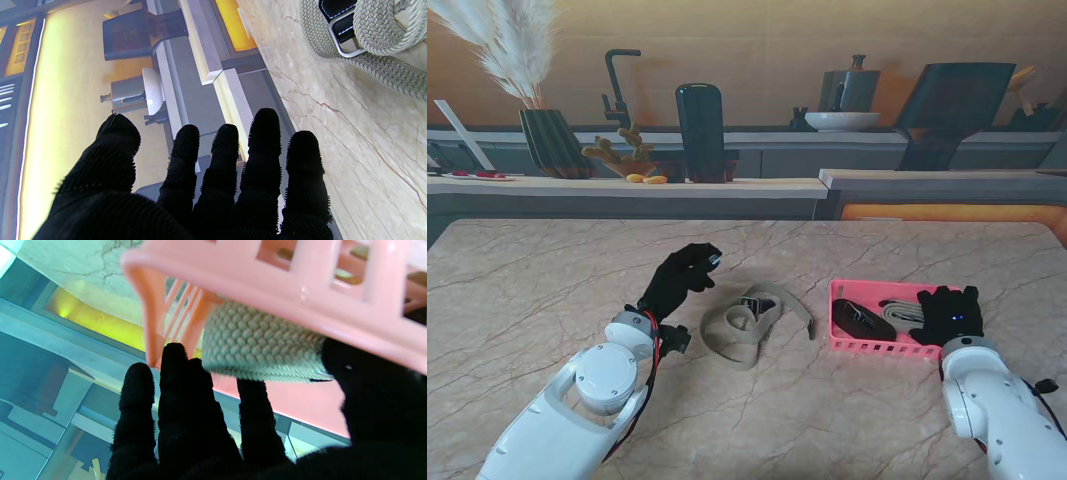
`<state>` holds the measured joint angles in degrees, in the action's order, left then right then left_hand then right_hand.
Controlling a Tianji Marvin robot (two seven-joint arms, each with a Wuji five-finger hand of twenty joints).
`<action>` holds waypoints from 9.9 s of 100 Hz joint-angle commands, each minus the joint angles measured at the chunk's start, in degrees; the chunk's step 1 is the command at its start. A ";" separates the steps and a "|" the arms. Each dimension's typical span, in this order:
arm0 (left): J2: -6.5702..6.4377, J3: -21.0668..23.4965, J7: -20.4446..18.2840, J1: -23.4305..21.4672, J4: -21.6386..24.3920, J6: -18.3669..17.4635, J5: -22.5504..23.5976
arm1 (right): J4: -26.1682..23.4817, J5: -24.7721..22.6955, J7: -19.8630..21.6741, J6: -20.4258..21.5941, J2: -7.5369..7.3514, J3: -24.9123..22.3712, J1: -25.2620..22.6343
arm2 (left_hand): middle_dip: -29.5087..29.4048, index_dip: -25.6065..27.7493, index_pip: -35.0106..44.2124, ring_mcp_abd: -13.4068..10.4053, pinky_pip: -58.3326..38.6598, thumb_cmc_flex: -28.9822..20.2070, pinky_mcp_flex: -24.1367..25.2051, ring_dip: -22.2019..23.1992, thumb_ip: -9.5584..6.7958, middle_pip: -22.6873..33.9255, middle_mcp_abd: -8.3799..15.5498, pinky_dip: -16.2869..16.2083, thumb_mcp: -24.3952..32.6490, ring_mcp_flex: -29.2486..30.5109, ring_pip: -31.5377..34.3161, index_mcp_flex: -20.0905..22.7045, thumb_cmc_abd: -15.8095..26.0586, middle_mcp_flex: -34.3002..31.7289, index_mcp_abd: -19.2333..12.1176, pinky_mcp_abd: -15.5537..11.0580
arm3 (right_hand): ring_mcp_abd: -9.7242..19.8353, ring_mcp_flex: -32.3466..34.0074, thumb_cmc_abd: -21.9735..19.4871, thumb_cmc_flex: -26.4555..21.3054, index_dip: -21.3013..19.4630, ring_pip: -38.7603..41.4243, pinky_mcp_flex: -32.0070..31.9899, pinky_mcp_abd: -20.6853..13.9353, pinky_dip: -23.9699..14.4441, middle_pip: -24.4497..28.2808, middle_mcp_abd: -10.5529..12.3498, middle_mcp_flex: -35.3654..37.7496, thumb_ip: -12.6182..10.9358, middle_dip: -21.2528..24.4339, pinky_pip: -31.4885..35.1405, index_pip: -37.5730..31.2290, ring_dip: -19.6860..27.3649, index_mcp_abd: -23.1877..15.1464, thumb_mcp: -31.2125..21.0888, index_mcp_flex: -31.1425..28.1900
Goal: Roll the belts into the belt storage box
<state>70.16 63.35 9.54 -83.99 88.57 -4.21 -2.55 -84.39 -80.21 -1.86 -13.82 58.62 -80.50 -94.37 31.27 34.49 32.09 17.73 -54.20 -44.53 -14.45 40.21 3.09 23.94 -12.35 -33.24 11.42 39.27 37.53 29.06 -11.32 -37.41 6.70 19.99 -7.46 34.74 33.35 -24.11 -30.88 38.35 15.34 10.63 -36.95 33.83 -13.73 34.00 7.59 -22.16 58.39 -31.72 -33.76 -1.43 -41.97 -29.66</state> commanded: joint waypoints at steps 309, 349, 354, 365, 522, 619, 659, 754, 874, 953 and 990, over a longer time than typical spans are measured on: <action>0.43 1.41 1.81 -0.70 -0.25 -0.69 2.22 | 8.89 33.57 1.10 32.78 3.42 35.74 28.40 | 0.74 0.44 -1.13 -1.23 -0.29 -1.24 3.04 -0.83 -2.52 0.62 2.13 -2.05 -3.63 -3.89 -3.58 1.58 2.48 -2.97 -2.65 -1.02 | 3.95 4.53 3.59 -10.62 9.49 -6.93 1.34 1.19 2.71 -0.44 9.71 18.04 6.53 -0.44 -11.78 -28.48 3.62 -23.35 -13.32 -19.31; 0.25 0.55 1.53 1.48 -3.19 0.46 5.69 | -0.52 30.46 -1.58 30.65 3.45 25.48 22.27 | -2.00 -0.16 -2.87 -3.24 3.69 -1.72 5.28 -5.47 -2.37 -3.91 3.11 -1.26 -2.95 -9.49 -12.44 1.24 1.18 0.35 -3.86 -1.97 | 4.44 6.07 1.74 -11.36 7.00 -5.08 2.12 1.05 3.08 1.62 9.14 19.51 6.27 -2.00 -11.15 -27.94 2.63 -22.93 -12.23 -17.74; 0.36 0.35 1.89 1.81 -3.61 0.84 5.95 | -1.50 30.55 -1.70 30.69 3.48 24.42 21.52 | -2.23 -0.16 -2.96 -3.33 4.12 -1.67 5.49 -5.82 -2.35 -4.25 3.06 -1.17 -2.86 -9.85 -13.05 1.33 1.25 0.62 -3.85 -2.12 | 4.44 6.21 1.56 -11.42 6.72 -4.92 2.26 0.94 3.08 1.75 9.02 19.52 6.22 -2.10 -11.02 -27.85 2.55 -22.93 -12.10 -17.61; 0.50 -0.08 1.89 2.42 -4.23 1.62 5.70 | -3.45 30.15 -2.34 31.07 3.49 22.40 19.94 | -3.51 -0.38 -3.74 -3.78 6.50 -1.71 6.52 -7.09 -2.37 -6.11 1.87 -0.45 -2.33 -12.07 -15.17 0.49 0.51 3.14 -3.98 -3.29 | 4.40 6.32 1.37 -11.61 6.16 -4.57 2.38 0.89 3.06 2.02 9.00 19.56 6.07 -2.30 -10.80 -27.74 2.35 -22.47 -11.84 -17.33; 1.06 -11.02 16.74 8.52 -13.58 -13.46 30.92 | -6.42 43.11 -2.73 16.89 6.16 22.46 18.09 | -3.39 -1.74 20.51 -8.60 -5.32 -27.22 -1.17 -7.06 0.07 9.82 7.20 2.34 -12.33 3.84 0.19 0.88 7.32 -13.78 -7.94 -8.17 | 3.24 7.46 -0.96 -11.94 5.55 -1.36 2.90 1.31 2.96 3.78 7.66 20.77 4.44 -3.32 -9.24 -26.12 0.49 -17.96 -10.01 -16.10; -0.17 -2.05 -1.91 1.80 -2.52 -5.18 1.50 | -6.21 34.98 -1.79 30.57 3.66 13.82 10.71 | 16.58 1.97 20.71 -3.82 -16.18 -26.16 -8.75 4.80 0.88 27.12 6.07 -1.49 -12.85 17.01 18.55 8.24 5.15 -27.21 -0.64 -3.13 | 3.88 2.02 -1.50 2.85 -0.84 -8.80 2.06 -1.16 0.91 -3.03 6.72 5.92 -1.83 -0.77 -13.07 -1.49 2.55 -11.26 -2.24 5.91; 3.15 -1.56 1.99 3.60 -0.75 8.84 -12.60 | -1.82 24.27 -12.93 39.49 3.16 14.83 11.15 | 13.62 1.81 24.85 -0.90 -20.05 -22.32 -9.29 1.20 1.02 30.57 3.87 -2.56 -12.45 18.84 23.00 11.33 7.23 -29.96 3.51 -1.04 | 5.55 -2.89 11.05 2.94 0.41 -12.46 0.28 -2.76 1.85 -1.74 7.71 -5.35 0.73 1.23 -14.11 -9.21 6.57 -19.43 -13.45 18.97; 5.83 2.81 3.12 2.99 1.24 21.14 -42.87 | 8.02 12.96 -31.67 35.73 2.15 25.23 19.43 | 12.57 10.07 27.22 0.77 -16.19 -24.26 -5.02 -0.18 1.56 30.71 2.29 -1.90 -13.58 13.58 20.98 5.11 10.26 -25.31 4.09 -1.57 | 3.63 -13.97 4.34 -2.88 -13.36 -4.08 -8.10 -3.68 9.08 11.13 4.15 -23.74 -0.86 1.81 -3.47 8.51 9.25 -17.62 -10.56 25.96; 6.22 0.95 0.77 3.99 -0.59 25.97 -45.75 | 9.47 15.39 -32.30 36.71 2.98 26.45 20.52 | 11.87 9.44 26.46 1.53 -15.08 -24.37 -4.77 -0.57 1.19 29.87 1.33 -1.59 -13.39 13.41 20.53 5.54 9.74 -25.31 4.74 -0.63 | 5.57 -3.84 -8.49 -5.89 3.90 0.58 -3.67 -3.20 10.71 10.69 7.68 -5.42 -0.87 -0.10 0.15 -24.55 7.34 -17.66 -8.77 16.72; 5.31 1.86 -3.90 2.07 1.62 28.03 -52.99 | 11.34 14.73 -33.10 34.65 2.85 29.22 22.71 | 11.90 9.60 26.72 1.63 -14.50 -24.44 -5.14 -0.63 1.24 30.03 1.43 -1.31 -13.36 13.80 20.47 5.69 9.62 -25.65 4.78 -0.16 | 5.31 -4.46 0.16 -3.23 -0.12 1.23 -3.35 -3.18 10.92 12.56 10.07 -9.80 -0.73 -0.26 1.27 -20.07 7.74 -11.86 -16.18 24.12; 5.18 1.36 -6.68 2.69 0.49 31.51 -53.20 | 12.06 13.89 -36.83 35.08 2.92 29.74 23.24 | 11.83 9.38 26.29 2.35 -14.36 -24.50 -5.10 -0.62 1.02 29.93 0.73 -1.27 -13.19 13.97 20.61 6.53 9.13 -26.06 5.56 0.51 | 7.53 4.25 -6.77 -10.64 12.90 1.59 1.71 -3.18 14.11 9.41 15.49 11.03 5.42 0.58 4.52 -32.48 8.82 -20.99 -10.13 12.84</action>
<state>75.01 65.23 3.89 -81.39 88.77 26.71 -55.88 -72.30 -65.88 -38.66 20.80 61.23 -51.03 -71.13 43.59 43.16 56.90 18.53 -68.54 -67.00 -19.11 39.69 1.99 53.20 -11.67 -34.70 -0.54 52.59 58.07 33.94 -0.58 -62.71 11.75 19.00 -1.14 37.21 30.33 -31.69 -23.41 39.77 16.80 8.30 -24.48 44.58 0.54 42.72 10.25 -22.03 61.16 -62.98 -25.57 -20.60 -53.52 -13.93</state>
